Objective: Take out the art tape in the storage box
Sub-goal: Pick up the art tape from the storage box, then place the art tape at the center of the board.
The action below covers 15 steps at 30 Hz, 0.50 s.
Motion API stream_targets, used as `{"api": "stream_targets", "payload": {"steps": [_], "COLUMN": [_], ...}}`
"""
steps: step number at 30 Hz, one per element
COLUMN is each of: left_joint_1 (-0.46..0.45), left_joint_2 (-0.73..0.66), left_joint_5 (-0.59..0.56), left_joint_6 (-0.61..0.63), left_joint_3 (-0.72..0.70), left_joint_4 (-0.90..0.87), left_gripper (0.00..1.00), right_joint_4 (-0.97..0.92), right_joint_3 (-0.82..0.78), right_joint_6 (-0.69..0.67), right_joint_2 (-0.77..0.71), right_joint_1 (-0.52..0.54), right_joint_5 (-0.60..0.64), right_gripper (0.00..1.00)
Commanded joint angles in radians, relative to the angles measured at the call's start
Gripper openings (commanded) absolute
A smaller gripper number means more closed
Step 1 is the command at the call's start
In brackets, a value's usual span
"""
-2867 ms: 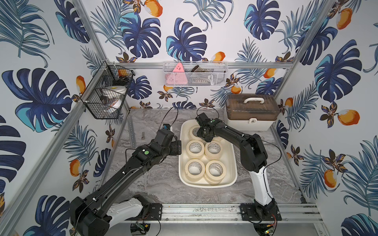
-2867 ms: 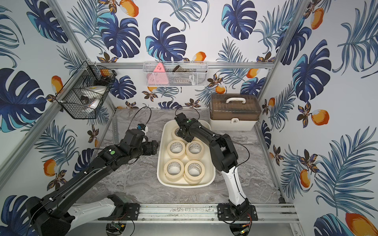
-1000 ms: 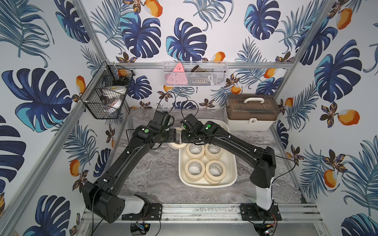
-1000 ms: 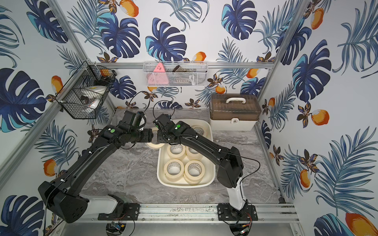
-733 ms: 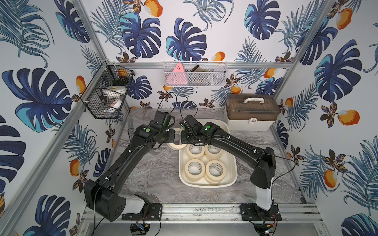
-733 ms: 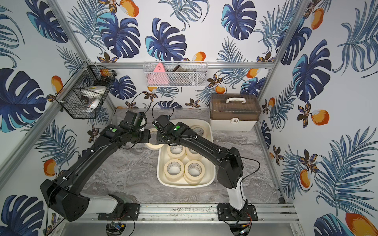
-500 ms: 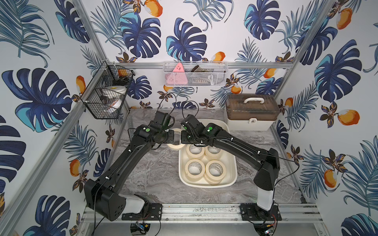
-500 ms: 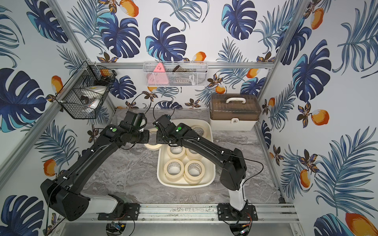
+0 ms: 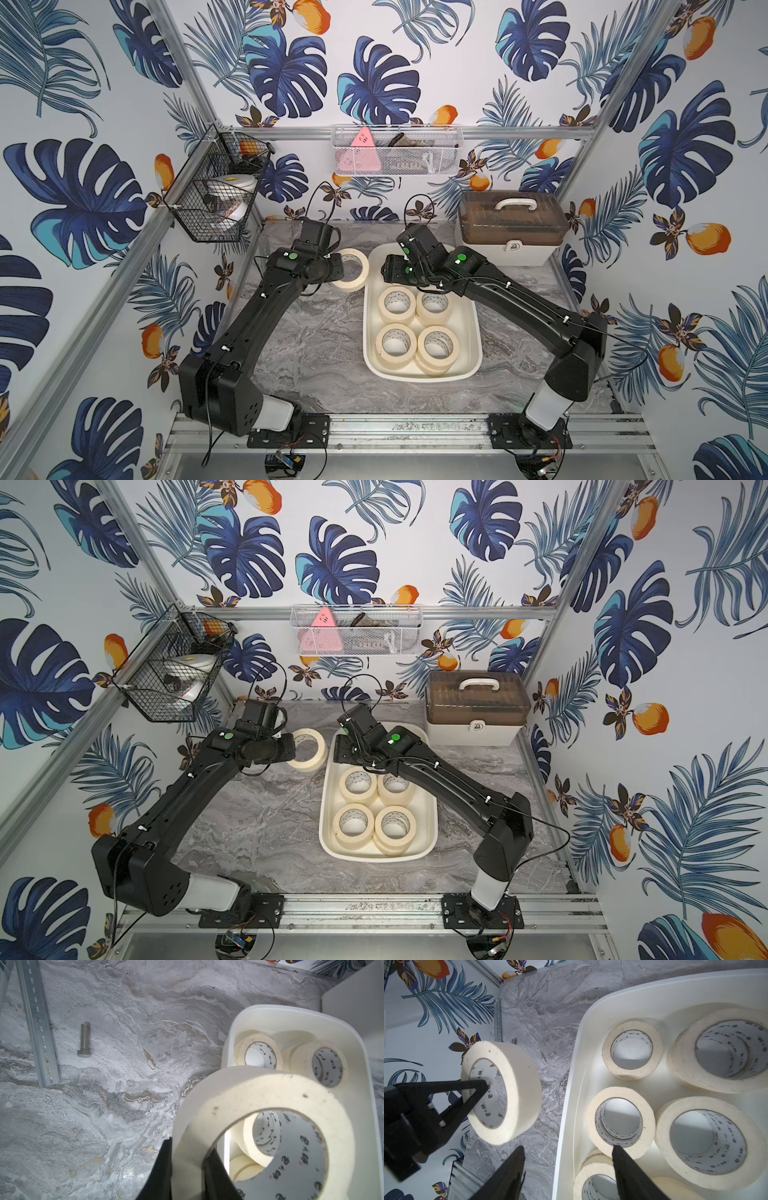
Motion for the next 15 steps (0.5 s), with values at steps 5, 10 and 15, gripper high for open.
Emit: {"api": "stream_targets", "payload": {"steps": [5, 10, 15], "left_joint_1": [0.071, 0.102, 0.107], "left_joint_2": [0.097, 0.153, 0.228], "left_joint_5": [0.003, 0.039, -0.004], "left_joint_6": [-0.116, -0.141, -0.171], "left_joint_3": [-0.002, -0.021, -0.046], "left_joint_4": [0.12, 0.158, 0.202], "left_gripper": [0.0, 0.0, 0.0], "right_joint_4": [0.004, -0.001, -0.019], "right_joint_3": [-0.117, -0.194, -0.254], "right_joint_6": [0.004, -0.002, -0.014], "right_joint_2": [-0.108, -0.171, -0.214], "right_joint_1": [-0.094, -0.174, -0.237], "right_joint_5": [-0.046, -0.079, -0.089], "right_gripper": [0.69, 0.7, 0.7]}}
